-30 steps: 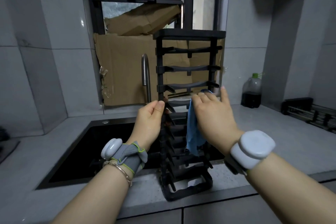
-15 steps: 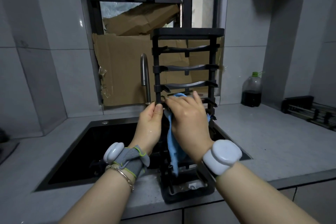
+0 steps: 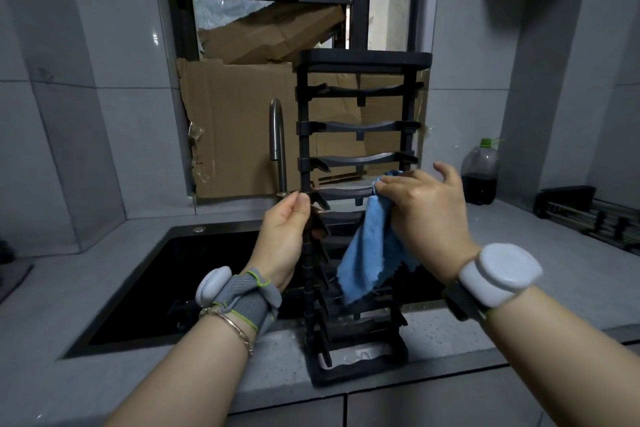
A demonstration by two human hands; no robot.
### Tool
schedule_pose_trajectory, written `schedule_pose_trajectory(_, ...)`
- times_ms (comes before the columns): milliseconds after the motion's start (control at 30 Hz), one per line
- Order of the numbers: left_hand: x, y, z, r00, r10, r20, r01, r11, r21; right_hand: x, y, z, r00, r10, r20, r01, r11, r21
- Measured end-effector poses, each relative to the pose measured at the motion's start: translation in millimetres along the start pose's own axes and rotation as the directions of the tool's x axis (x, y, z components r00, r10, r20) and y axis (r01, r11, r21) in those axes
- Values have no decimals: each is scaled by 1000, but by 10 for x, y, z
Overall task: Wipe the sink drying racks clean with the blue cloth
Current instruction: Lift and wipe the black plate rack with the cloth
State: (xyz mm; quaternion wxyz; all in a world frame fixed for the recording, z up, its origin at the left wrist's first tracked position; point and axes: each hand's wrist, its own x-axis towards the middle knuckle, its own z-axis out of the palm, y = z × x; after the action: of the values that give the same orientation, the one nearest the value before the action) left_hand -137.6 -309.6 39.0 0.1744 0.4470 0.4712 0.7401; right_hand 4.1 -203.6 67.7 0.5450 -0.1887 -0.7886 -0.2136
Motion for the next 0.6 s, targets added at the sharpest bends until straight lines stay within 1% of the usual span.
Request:
schedule_pose_trajectory(100, -18, -12, 9, 1000, 6, 4, -6, 1000, 0, -26, -17, 27, 999, 30, 27, -29, 999, -40)
schedule_pose_trajectory(167, -29, 0, 5, 1000, 17, 11, -17, 1000, 5, -19, -58, 25, 997, 65, 35, -64, 998, -15)
schedule_pose_trajectory(267, -48, 17, 3, 999, 10, 33, -10, 1000, -7, 13, -238, 5, 994, 90, 67, -97, 989, 113)
schedule_pose_trajectory(333, -67, 28, 24, 1000, 3, 24, -2, 1000, -15, 33, -445, -31, 986, 125, 108, -149, 958, 243)
schedule_pose_trajectory(367, -72, 37, 31, 1000, -1, 9, 1, 1000, -22, 54, -540, -54, 976, 165, 141, -204, 920, 335)
schedule_pose_trajectory(400, -79, 52, 36, 1000, -13, -6, 13, 999, -32, 83, -616, -81, 956, 221, 194, -286, 852, 437)
schedule_pose_trajectory(467, -81, 75, 46, 997, -67, -26, 66, 997, -45, 124, -701, -146, 894, 311, 322, -448, 651, 613)
schedule_pose_trajectory(500, -77, 75, 41, 995, -92, -29, 91, 995, -51, 127, -720, -164, 877, 324, 355, -481, 577, 660)
schedule_pose_trajectory(533, -75, 73, 41, 994, -102, -28, 100, 993, -63, 116, -731, -176, 874, 311, 373, -486, 537, 690)
schedule_pose_trajectory(567, -75, 80, 37, 995, -96, -22, 94, 992, -84, 104, -753, -199, 883, 268, 385, -469, 523, 712)
schedule_pose_trajectory(600, -70, 84, 30, 997, -82, -13, 81, 991, -107, 95, -778, -212, 904, 206, 374, -423, 554, 717)
